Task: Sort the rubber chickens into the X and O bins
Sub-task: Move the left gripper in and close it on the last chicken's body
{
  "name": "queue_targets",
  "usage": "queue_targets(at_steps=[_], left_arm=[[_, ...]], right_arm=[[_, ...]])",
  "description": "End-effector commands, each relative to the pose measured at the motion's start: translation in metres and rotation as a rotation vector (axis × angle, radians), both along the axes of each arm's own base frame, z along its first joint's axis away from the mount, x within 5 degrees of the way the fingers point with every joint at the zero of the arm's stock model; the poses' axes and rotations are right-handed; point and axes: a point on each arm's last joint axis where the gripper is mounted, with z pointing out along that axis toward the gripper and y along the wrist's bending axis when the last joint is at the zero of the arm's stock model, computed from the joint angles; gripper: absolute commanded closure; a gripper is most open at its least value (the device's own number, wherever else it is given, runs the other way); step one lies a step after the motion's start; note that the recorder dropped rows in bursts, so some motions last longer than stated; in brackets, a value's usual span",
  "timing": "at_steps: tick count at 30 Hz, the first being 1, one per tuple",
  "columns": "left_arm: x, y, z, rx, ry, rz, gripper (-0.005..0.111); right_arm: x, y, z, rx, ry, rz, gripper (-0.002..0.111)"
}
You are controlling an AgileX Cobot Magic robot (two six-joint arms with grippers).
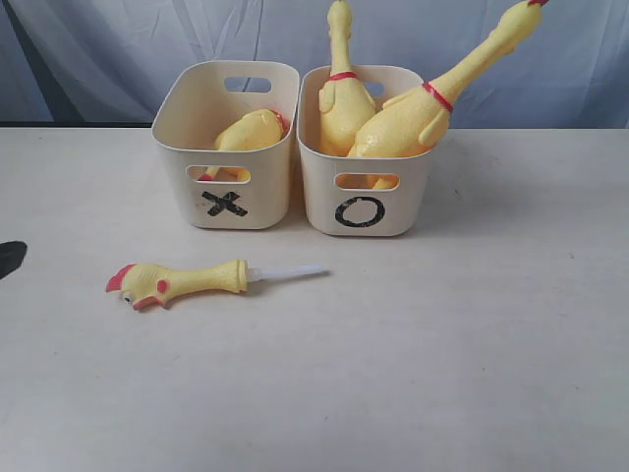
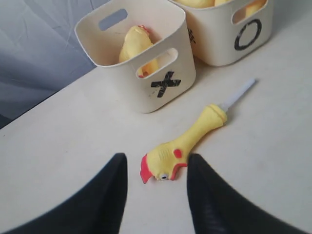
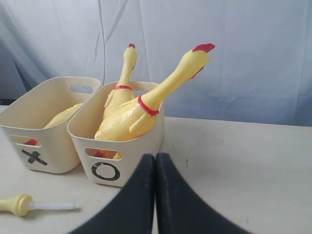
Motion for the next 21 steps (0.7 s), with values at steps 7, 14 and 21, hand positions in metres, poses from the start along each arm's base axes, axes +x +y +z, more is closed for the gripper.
queue_targets(at_steps=[7, 14, 21], left_arm=[[0.063, -0.022, -0.013, 0.217, -0.016, -0.127, 0.067], [0.109, -0.036, -0.033, 0.257, 0.052, -0.115, 0.05], [0.153, -0.051, -0.059, 0.273, 0.166, -0.117, 0.049]], right_arm=[[-0.029, -0.013, 0.003, 0.033, -0.056, -0.017, 0.108], [-0.033, -0.015, 0.004, 0.045, -0.067, -0.017, 0.108], [-0.033, -0.015, 0.004, 0.044, -0.066, -0.018, 0.108]])
